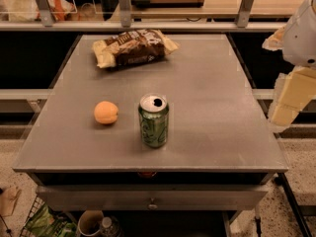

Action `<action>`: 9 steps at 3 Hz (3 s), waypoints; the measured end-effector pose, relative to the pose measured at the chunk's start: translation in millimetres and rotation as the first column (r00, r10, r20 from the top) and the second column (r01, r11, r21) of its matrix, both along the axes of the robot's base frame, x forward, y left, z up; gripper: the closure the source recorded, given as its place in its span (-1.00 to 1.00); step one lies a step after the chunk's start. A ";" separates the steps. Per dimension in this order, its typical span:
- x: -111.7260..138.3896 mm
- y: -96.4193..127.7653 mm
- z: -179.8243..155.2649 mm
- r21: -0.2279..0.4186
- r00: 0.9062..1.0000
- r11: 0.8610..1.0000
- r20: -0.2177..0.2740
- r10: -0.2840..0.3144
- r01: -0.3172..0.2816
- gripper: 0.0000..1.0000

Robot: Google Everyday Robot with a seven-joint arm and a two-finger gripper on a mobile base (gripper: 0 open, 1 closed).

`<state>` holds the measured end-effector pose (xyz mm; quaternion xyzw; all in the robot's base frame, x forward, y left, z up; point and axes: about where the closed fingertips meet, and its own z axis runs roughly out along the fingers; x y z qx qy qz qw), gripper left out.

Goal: Knock green can over

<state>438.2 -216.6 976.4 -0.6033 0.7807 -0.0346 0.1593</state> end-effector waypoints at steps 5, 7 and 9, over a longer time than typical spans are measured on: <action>-4.0 -17.2 -40.8 0.637 0.982 0.767 0.093 -0.167 0.070 -1.00; -34.2 27.9 -35.6 0.883 0.990 0.469 0.067 -0.125 -0.001 -1.00; -34.6 33.0 -28.8 0.894 0.990 0.448 0.069 -0.122 -0.007 -1.00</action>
Offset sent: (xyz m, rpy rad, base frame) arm -0.0036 -0.0004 0.0050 0.4904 0.0034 -0.1056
